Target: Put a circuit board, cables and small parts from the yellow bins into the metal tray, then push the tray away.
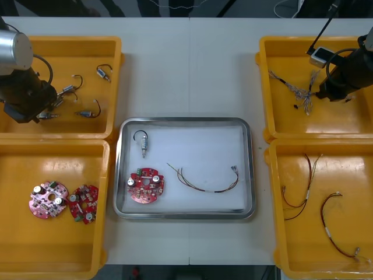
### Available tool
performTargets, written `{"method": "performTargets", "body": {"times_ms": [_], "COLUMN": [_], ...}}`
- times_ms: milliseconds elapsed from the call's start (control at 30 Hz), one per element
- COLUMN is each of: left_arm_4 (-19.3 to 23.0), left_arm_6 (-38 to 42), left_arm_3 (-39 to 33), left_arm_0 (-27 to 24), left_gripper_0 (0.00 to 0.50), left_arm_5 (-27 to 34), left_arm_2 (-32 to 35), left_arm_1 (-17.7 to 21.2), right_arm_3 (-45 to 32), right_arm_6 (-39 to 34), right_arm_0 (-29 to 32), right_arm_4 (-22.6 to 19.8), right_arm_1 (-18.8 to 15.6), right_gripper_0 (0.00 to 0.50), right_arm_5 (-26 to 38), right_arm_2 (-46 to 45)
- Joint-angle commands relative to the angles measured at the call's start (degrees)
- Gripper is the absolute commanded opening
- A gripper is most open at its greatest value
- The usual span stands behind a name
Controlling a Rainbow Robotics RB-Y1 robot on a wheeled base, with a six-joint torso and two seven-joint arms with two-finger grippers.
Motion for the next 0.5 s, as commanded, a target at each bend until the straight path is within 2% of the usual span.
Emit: {"method": "performTargets", "body": {"times_ms": [33, 167, 233, 267, 300, 333, 500], "left_arm_4": [-0.1, 0.0, 0.0, 0.0, 0.1, 0.2, 0.4], "left_arm_6": [4.1, 4.1, 4.1, 4.1, 4.1, 4.0, 4.0], "left_arm_3": [-0.3, -0.2, -0.2, -0.2, -0.3, -0.3, -0.3], "left_arm_0": [1.7, 1.7, 1.8, 1.7, 1.8, 1.8, 1.8], "left_gripper_0": [0.423, 0.423, 0.338, 0.213, 0.063, 0.006, 0.001], "left_arm_5": [-0.4, -0.4, -0.4, -0.4, -0.4, -0.4, -0.9], "left_arm_2": [-1.4, -1.4, -1.4, -1.4, -1.4, -1.4, -1.4], "left_arm_1": [0.6, 0.6, 0.5, 0.4, 0.4, 0.4, 0.5], "right_arm_3": [-0.4, -1.6, -2.0, -2.5, -3.0, -3.1, -3.1], "right_arm_6": [0.3, 0.3, 0.3, 0.3, 0.3, 0.3, 0.3], "right_arm_0": [0.1, 0.1, 0.0, 0.1, 0.1, 0.1, 0.2], "right_arm_4": [-2.2, -3.7, -3.7, -3.7, -3.7, -3.7, -4.2], "right_arm_1": [-1.8, -3.4, -4.1, -4.5, -4.8, -4.8, -5.1], "right_gripper_0": [0.500, 0.500, 0.500, 0.500, 0.500, 0.500, 0.500], "right_arm_5": [-0.5, 0.3, 1.1, 1.7, 2.3, 2.4, 3.1], "right_arm_2": [4.1, 5.3, 4.9, 4.6, 4.6, 4.6, 4.6]}}
